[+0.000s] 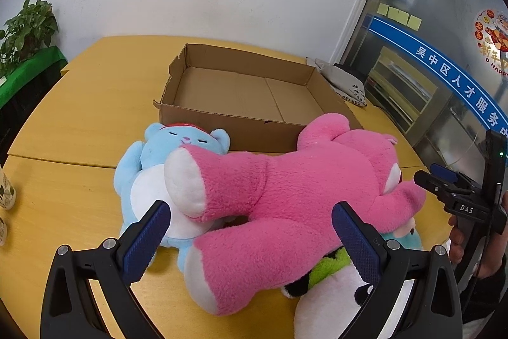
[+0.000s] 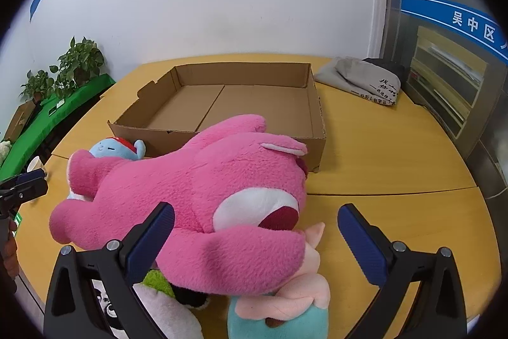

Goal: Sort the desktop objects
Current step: 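Move both tools toward the pink bear lying beside the box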

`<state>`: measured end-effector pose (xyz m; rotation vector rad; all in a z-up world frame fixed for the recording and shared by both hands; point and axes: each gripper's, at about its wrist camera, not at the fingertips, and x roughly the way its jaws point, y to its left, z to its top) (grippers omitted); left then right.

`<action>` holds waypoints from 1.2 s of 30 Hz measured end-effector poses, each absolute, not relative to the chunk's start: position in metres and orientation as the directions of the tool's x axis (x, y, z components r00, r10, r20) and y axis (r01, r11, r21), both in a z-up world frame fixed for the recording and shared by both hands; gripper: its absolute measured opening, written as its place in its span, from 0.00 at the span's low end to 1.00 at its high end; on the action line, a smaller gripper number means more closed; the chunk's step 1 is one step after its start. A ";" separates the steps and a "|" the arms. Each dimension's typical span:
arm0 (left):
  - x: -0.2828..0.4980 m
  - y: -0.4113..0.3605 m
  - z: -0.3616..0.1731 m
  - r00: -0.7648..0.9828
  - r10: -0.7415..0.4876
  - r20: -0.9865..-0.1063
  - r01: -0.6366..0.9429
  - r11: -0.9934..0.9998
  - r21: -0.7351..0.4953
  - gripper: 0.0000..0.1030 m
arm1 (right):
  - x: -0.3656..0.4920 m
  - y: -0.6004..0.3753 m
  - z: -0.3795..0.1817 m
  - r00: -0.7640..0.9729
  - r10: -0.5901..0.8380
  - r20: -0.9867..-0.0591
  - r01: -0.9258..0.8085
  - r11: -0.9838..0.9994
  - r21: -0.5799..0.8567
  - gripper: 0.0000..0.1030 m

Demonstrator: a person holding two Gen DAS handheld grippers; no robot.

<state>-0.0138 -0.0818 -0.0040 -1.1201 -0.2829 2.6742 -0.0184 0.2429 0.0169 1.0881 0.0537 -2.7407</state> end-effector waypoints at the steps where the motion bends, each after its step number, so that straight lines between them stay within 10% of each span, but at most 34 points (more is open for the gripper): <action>1: -0.015 -0.081 -0.004 -0.682 0.281 -0.676 -0.134 -0.956 -0.261 1.00 | -0.019 0.243 0.016 -0.710 -0.167 -0.684 0.193 -0.980 0.039 1.00; 36: -0.018 -0.119 -0.067 -0.527 0.466 -0.710 -0.090 -0.862 -0.499 1.00 | -0.066 0.275 -0.003 -0.632 -0.308 -0.712 0.271 -0.948 0.169 1.00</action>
